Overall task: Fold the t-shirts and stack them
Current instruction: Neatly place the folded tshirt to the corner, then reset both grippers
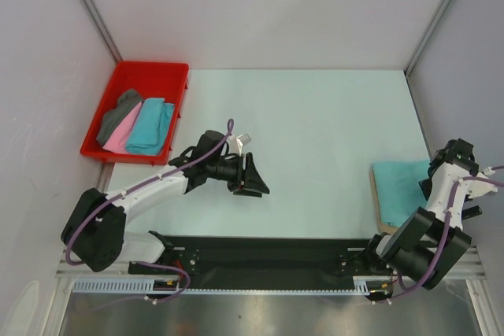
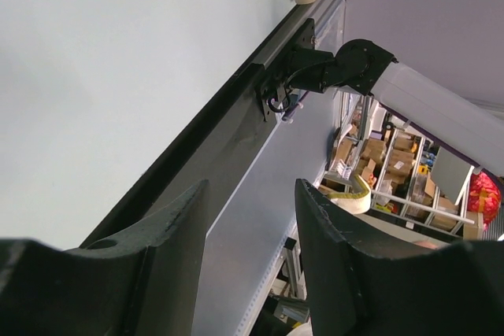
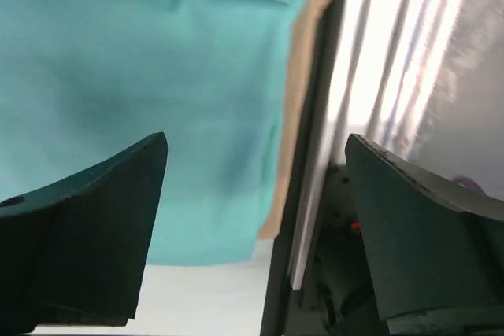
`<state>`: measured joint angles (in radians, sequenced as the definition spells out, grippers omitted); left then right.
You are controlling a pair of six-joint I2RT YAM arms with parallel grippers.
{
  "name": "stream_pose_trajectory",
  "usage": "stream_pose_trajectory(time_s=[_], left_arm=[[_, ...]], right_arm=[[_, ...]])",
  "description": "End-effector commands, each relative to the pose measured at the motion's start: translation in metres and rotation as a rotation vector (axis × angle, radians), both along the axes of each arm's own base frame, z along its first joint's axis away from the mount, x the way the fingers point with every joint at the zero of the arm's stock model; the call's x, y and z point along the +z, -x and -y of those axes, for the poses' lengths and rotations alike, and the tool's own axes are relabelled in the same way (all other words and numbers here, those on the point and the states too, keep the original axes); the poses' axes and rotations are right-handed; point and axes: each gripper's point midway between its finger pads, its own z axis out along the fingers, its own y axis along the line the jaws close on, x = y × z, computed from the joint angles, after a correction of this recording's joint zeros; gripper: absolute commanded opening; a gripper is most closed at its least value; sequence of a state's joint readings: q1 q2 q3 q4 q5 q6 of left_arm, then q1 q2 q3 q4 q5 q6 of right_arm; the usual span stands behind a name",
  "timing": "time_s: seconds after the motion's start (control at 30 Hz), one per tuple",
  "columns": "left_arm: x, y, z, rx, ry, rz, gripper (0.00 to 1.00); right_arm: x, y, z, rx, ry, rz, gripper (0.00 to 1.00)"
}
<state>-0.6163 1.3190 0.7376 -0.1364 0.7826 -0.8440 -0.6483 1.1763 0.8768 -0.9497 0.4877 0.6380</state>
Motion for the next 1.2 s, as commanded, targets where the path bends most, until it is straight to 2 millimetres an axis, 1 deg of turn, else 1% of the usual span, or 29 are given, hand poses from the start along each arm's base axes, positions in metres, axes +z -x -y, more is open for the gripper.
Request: stream_pose_trajectory(time_s=[0.0, 0.07, 0.13, 0.2, 0.23, 0.27, 0.3, 0.33, 0.4, 0.43, 0.5, 0.57, 0.6, 0.67, 0.7, 0.73, 0.77, 0.8, 0.83, 0.87, 0.9, 0.93, 0.97, 1.0, 1.03, 1.07, 1.1, 1.13, 1.17], left_arm=[[0.004, -0.002, 0.000, -0.025, 0.031, 0.044, 0.53], [0.005, -0.001, 0.000, -0.025, 0.033, 0.046, 0.53], [0.006, -0.001, -0.001, -0.026, 0.033, 0.043, 0.53], [0.007, -0.001, 0.000, -0.026, 0.035, 0.047, 0.53], [0.007, -0.001, 0.000, -0.024, 0.035, 0.051, 0.53], [0.007, -0.002, 0.000, -0.021, 0.031, 0.048, 0.52], [0.007, -0.002, -0.001, -0.021, 0.029, 0.048, 0.52], [0.009, -0.006, -0.001, -0.015, 0.024, 0.065, 0.52], [0.011, -0.006, -0.004, -0.013, 0.005, 0.079, 0.52], [0.014, -0.010, -0.007, -0.006, -0.016, 0.107, 0.52], [0.021, -0.011, -0.011, 0.001, -0.021, 0.148, 0.52], [0.024, -0.012, -0.014, 0.017, -0.015, 0.153, 0.53], [0.028, -0.012, -0.015, 0.022, -0.005, 0.162, 0.52], [0.029, -0.011, -0.016, 0.028, -0.003, 0.163, 0.53], [0.031, -0.010, -0.017, 0.030, 0.002, 0.170, 0.52], [0.036, -0.010, -0.020, 0.035, 0.010, 0.187, 0.52], [0.038, -0.010, -0.021, 0.038, 0.017, 0.200, 0.52], [0.039, -0.008, -0.022, 0.033, 0.025, 0.210, 0.53], [0.045, -0.009, -0.024, 0.038, 0.040, 0.237, 0.53], [0.046, -0.009, -0.026, 0.038, 0.044, 0.247, 0.53], [0.048, -0.008, -0.028, 0.036, 0.046, 0.258, 0.53], [0.050, -0.010, -0.033, 0.044, 0.048, 0.283, 0.53], [0.051, -0.010, -0.036, 0.045, 0.052, 0.294, 0.53], [0.049, -0.010, -0.039, 0.046, 0.049, 0.306, 0.53], [0.052, -0.012, -0.044, 0.059, 0.053, 0.322, 0.53], [0.051, -0.013, -0.046, 0.066, 0.051, 0.329, 0.53], [0.049, -0.015, -0.050, 0.078, 0.048, 0.336, 0.53], [0.048, -0.017, -0.052, 0.090, 0.041, 0.346, 0.53], [0.049, -0.017, -0.055, 0.100, 0.041, 0.360, 0.54]], right_arm=[[0.028, 0.040, 0.004, -0.206, 0.091, -0.110, 1.00], [0.047, 0.042, 0.006, -0.234, 0.145, -0.054, 0.93], [0.060, 0.025, 0.011, -0.162, 0.159, 0.020, 0.79], [0.067, 0.013, 0.009, -0.113, 0.171, 0.043, 0.72], [0.068, -0.001, 0.001, -0.047, 0.176, 0.049, 0.68], [0.069, -0.009, -0.005, -0.023, 0.179, 0.057, 0.66], [0.067, -0.021, -0.011, 0.024, 0.171, 0.074, 0.60], [0.065, -0.038, -0.028, 0.110, 0.144, 0.100, 0.55], [0.071, -0.063, -0.049, 0.191, 0.127, 0.171, 0.54], [0.074, -0.080, -0.072, 0.299, 0.115, 0.205, 0.54], [0.080, -0.098, -0.087, 0.369, 0.130, 0.257, 0.57], [0.076, -0.112, -0.107, 0.452, 0.060, 0.291, 0.59], [0.075, -0.118, -0.111, 0.492, 0.053, 0.313, 0.58], [0.074, -0.127, -0.123, 0.540, 0.005, 0.357, 0.54], [0.080, -0.142, -0.130, 0.569, -0.012, 0.432, 0.50], [0.077, -0.149, -0.154, 0.669, -0.116, 0.482, 0.49], [0.079, -0.158, -0.169, 0.722, -0.164, 0.535, 0.48], [0.088, -0.173, -0.199, 0.823, -0.251, 0.636, 0.50], [0.083, -0.175, -0.215, 0.872, -0.313, 0.665, 0.52], [0.083, -0.178, -0.240, 0.951, -0.376, 0.703, 0.54], [0.094, -0.185, -0.267, 1.038, -0.463, 0.790, 0.58], [0.087, -0.178, -0.291, 1.067, -0.544, 0.787, 0.60], [0.085, -0.176, -0.305, 1.091, -0.595, 0.802, 0.62], [0.100, -0.175, -0.329, 1.179, -0.667, 0.890, 0.63], [0.099, -0.168, -0.346, 1.216, -0.709, 0.899, 0.64], [0.094, -0.158, -0.357, 1.191, -0.769, 0.909, 0.66], [0.107, -0.158, -0.369, 1.230, -0.801, 0.993, 0.69], [0.110, -0.148, -0.384, 1.252, -0.848, 1.015, 0.70], [0.112, -0.145, -0.391, 1.257, -0.870, 1.072, 0.77]])
